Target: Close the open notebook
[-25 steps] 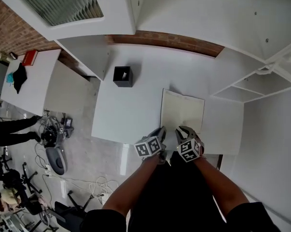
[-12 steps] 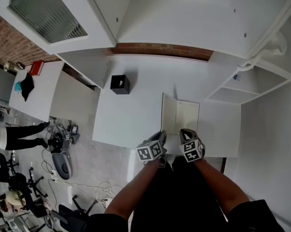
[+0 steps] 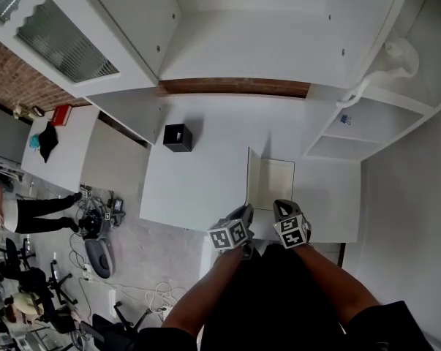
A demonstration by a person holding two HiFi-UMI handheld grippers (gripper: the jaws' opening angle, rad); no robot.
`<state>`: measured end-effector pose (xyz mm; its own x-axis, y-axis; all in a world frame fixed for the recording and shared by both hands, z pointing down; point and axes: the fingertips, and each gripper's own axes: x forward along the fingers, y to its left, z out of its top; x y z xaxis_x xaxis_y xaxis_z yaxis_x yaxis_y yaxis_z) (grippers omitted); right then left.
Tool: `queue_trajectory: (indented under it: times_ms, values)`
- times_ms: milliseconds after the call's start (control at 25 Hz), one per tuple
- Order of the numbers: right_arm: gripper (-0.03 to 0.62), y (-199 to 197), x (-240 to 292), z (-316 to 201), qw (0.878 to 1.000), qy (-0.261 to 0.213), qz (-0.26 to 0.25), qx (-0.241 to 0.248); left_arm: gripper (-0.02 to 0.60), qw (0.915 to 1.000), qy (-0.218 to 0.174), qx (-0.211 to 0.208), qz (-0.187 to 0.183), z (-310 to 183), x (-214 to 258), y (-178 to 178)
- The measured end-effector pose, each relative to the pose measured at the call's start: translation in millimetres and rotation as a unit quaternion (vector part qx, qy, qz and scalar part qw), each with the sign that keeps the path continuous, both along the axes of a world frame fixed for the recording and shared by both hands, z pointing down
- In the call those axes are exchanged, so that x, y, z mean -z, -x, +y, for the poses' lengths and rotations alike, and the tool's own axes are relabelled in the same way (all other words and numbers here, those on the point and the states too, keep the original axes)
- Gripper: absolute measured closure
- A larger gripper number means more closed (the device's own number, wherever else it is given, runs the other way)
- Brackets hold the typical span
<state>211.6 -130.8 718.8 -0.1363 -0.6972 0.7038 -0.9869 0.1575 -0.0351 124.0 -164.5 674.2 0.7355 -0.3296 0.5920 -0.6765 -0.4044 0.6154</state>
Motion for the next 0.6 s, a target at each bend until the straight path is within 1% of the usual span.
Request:
queue_trajectory:
  times_ms: [320,600]
  values:
    - [0.595,-23.6,-2.1,15.3,1.000,-0.007,-0.010,-0.011,0.558,0.9999,-0.005,-0.008,-0.007,17.0,0.9,-24.1]
    - [0.595,-50.9,-4.5,28.1,1.000,-0.012,-0.012,-0.023,0.557,0.9993,-0.015,-0.030,-0.019,30.6,-3.1,-47.0]
